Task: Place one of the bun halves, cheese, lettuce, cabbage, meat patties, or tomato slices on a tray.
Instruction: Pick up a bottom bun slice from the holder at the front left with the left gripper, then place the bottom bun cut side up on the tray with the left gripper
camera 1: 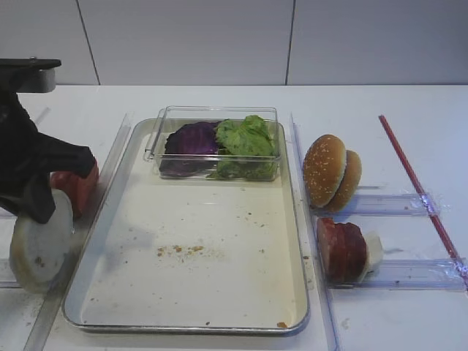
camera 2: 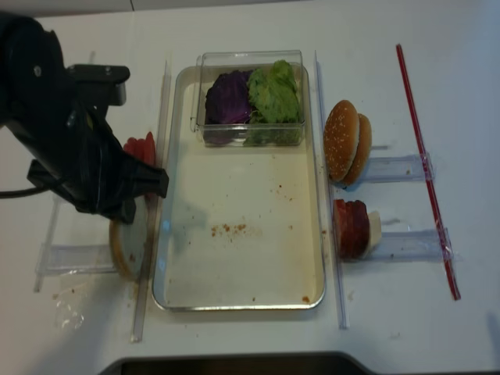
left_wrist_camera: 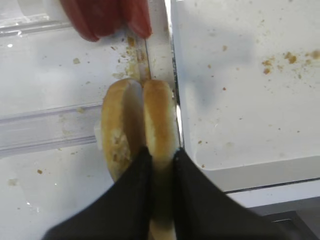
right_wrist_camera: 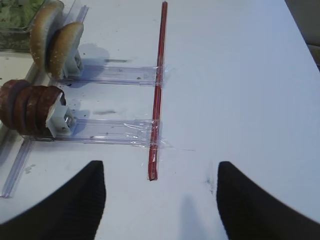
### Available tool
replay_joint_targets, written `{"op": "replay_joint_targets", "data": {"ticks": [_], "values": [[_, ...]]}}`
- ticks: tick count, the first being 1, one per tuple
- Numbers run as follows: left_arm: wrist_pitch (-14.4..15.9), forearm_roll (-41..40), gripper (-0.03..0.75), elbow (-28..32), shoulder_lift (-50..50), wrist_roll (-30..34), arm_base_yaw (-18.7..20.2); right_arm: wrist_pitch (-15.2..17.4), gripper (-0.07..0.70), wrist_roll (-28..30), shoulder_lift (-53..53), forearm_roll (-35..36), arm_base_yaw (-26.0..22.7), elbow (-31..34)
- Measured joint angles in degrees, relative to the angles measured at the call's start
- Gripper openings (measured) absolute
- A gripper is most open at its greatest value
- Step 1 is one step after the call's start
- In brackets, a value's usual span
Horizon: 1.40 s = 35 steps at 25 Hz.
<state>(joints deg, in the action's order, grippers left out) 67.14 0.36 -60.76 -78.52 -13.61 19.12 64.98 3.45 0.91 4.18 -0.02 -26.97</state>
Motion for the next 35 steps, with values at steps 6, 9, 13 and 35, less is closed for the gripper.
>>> {"op": "replay_joint_targets", "data": {"ticks": [6, 9, 13, 35], "values": [[0.2, 1.2, 0.071, 0.0, 0.6, 0.0, 0.0, 0.0, 0.491, 0.0, 0.0, 0.0, 0.0, 0.0], [-0.1, 2.2, 0.071, 0.0, 0.6, 0.0, 0.0, 0.0, 0.491, 0.0, 0.0, 0.0, 0.0, 0.0], [-2.7, 5.9, 0.069, 0.0, 0.6, 0.8, 0.0, 0.0, 0.491, 0.0, 0.0, 0.0, 0.0, 0.0], [-18.3, 43.3, 0.068, 2.0, -3.8, 27.8, 0.0, 0.0, 0.491, 0.0, 0.0, 0.0, 0.0, 0.0]]}}
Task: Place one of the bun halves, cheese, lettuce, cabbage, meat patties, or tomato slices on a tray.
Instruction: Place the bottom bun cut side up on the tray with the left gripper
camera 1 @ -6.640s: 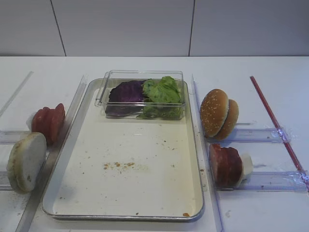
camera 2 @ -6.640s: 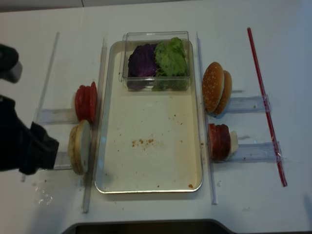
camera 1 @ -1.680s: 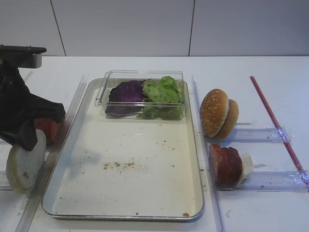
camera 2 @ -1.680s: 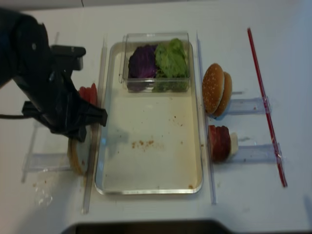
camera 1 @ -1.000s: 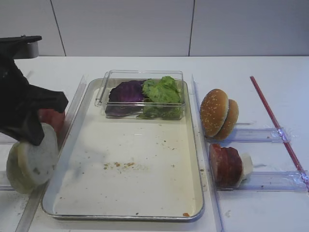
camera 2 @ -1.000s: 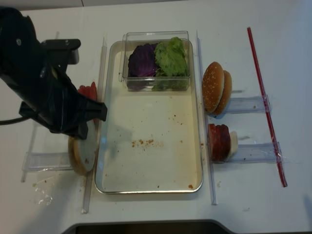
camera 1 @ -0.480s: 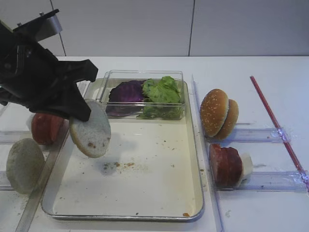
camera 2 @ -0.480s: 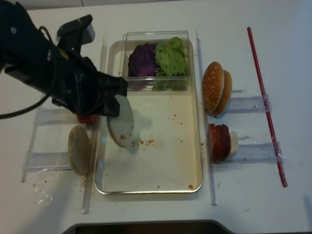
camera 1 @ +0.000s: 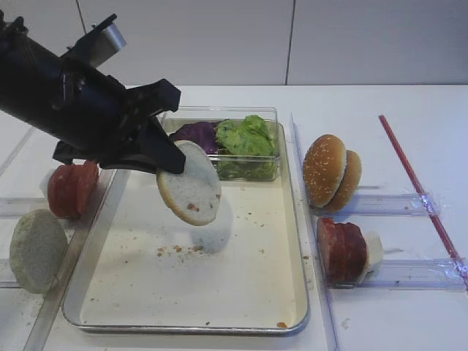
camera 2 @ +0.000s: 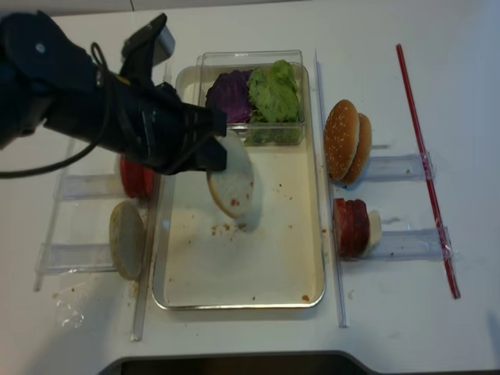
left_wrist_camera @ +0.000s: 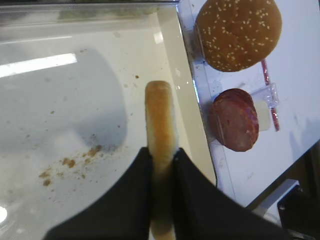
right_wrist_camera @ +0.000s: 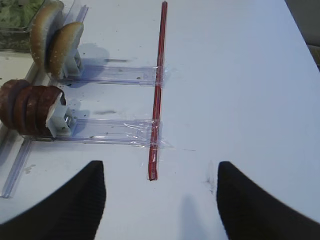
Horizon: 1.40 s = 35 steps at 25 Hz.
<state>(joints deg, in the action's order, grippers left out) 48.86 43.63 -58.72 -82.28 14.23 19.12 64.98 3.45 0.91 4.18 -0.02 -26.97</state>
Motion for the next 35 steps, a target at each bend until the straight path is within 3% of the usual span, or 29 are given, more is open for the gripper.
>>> {"op": "replay_joint_targets", "data": {"ticks": [4, 9, 35], "values": [[-0.9, 7.7, 0.068, 1.9, -2.9, 7.0, 0.0, 0.0, 0.491, 0.0, 0.0, 0.0, 0.0, 0.0], [-1.4, 11.4, 0.066, 3.7, -5.5, 11.9, 0.0, 0.0, 0.491, 0.0, 0.0, 0.0, 0.0, 0.0], [-1.8, 14.1, 0.064, 3.7, -13.7, 20.5, 0.0, 0.0, 0.491, 0.0, 0.0, 0.0, 0.0, 0.0]]}}
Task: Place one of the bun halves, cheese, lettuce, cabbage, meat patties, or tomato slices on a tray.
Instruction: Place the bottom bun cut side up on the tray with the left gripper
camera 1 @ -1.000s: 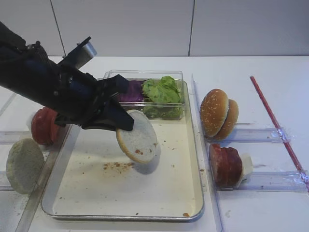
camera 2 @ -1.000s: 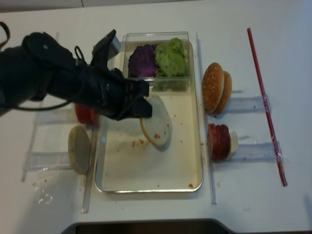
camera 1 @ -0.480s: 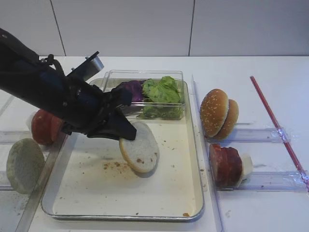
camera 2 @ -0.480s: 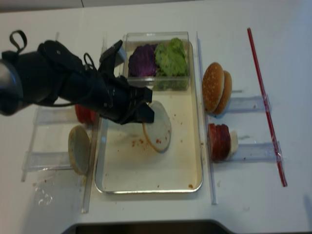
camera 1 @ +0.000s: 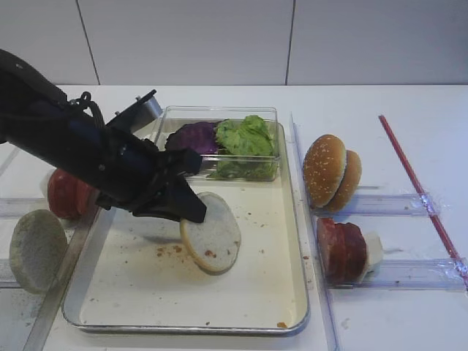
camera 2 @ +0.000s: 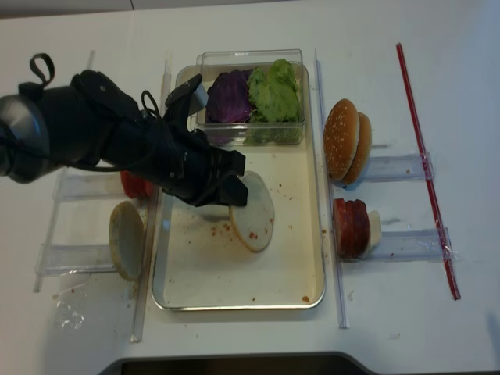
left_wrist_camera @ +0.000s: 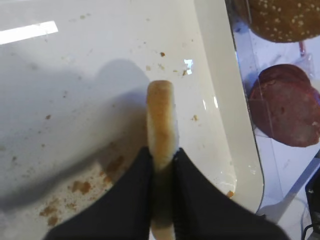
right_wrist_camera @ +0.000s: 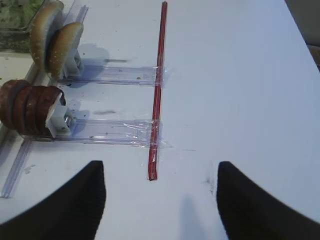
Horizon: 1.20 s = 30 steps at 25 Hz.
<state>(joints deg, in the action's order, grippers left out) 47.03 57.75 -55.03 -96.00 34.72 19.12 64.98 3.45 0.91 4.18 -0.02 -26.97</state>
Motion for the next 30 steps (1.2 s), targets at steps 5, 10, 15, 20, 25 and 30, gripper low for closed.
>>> {"op": "replay_joint_targets", "data": {"ticks": [5, 10, 15, 20, 25, 30], "values": [[-0.2, -2.1, 0.062, 0.0, 0.0, 0.3, 0.0, 0.0, 0.491, 0.0, 0.0, 0.0, 0.0, 0.0], [-0.3, -2.8, 0.062, 0.0, 0.0, -0.7, 0.0, 0.0, 0.491, 0.0, 0.0, 0.0, 0.0, 0.0], [-0.9, -4.7, 0.062, 0.0, 0.0, -0.7, 0.0, 0.0, 0.491, 0.0, 0.0, 0.0, 0.0, 0.0], [-1.7, -7.4, 0.103, 0.0, 0.0, -0.7, 0.0, 0.0, 0.491, 0.0, 0.0, 0.0, 0.0, 0.0], [-2.4, -8.4, 0.272, 0.0, 0.0, -0.8, 0.0, 0.0, 0.491, 0.0, 0.0, 0.0, 0.0, 0.0], [-2.6, -8.9, 0.459, 0.0, 0.0, -0.8, 0.0, 0.0, 0.491, 0.0, 0.0, 0.0, 0.0, 0.0]]}}
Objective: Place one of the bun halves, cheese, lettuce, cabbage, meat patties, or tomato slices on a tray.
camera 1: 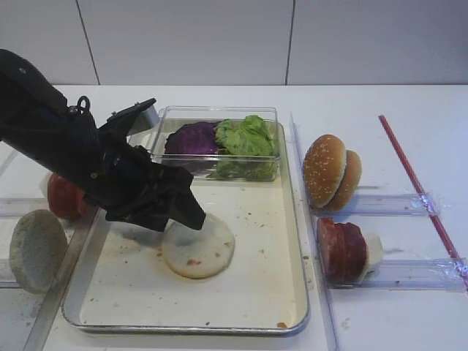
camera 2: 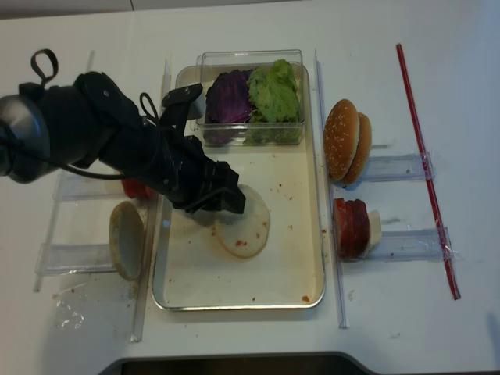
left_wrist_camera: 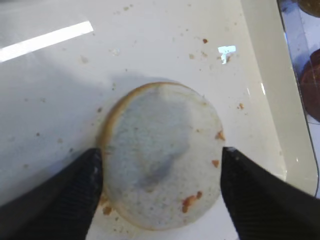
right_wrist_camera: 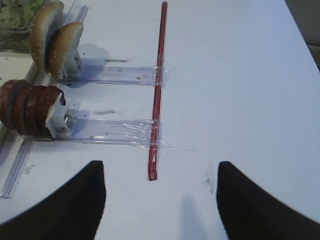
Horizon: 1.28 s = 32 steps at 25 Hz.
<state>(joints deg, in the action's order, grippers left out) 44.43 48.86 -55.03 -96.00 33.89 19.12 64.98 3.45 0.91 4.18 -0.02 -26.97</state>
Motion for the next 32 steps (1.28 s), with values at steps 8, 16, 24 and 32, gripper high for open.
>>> {"op": "replay_joint_targets", "data": {"ticks": [8, 16, 24, 32], "values": [[0.8, -1.3, 0.503, -0.3, 0.0, -0.1, 0.0, 0.0, 0.491, 0.0, 0.0, 0.0, 0.0, 0.0], [8.8, -9.9, 0.503, -7.6, 0.0, -7.7, 0.0, 0.0, 0.491, 0.0, 0.0, 0.0, 0.0, 0.0], [16.6, -26.5, 0.503, -13.5, 1.6, -19.3, 0.0, 0.0, 0.491, 0.0, 0.0, 0.0, 0.0, 0.0], [21.0, -41.4, 0.478, -13.8, 8.1, -27.2, -0.1, 0.0, 0.491, 0.0, 0.0, 0.0, 0.0, 0.0]]}}
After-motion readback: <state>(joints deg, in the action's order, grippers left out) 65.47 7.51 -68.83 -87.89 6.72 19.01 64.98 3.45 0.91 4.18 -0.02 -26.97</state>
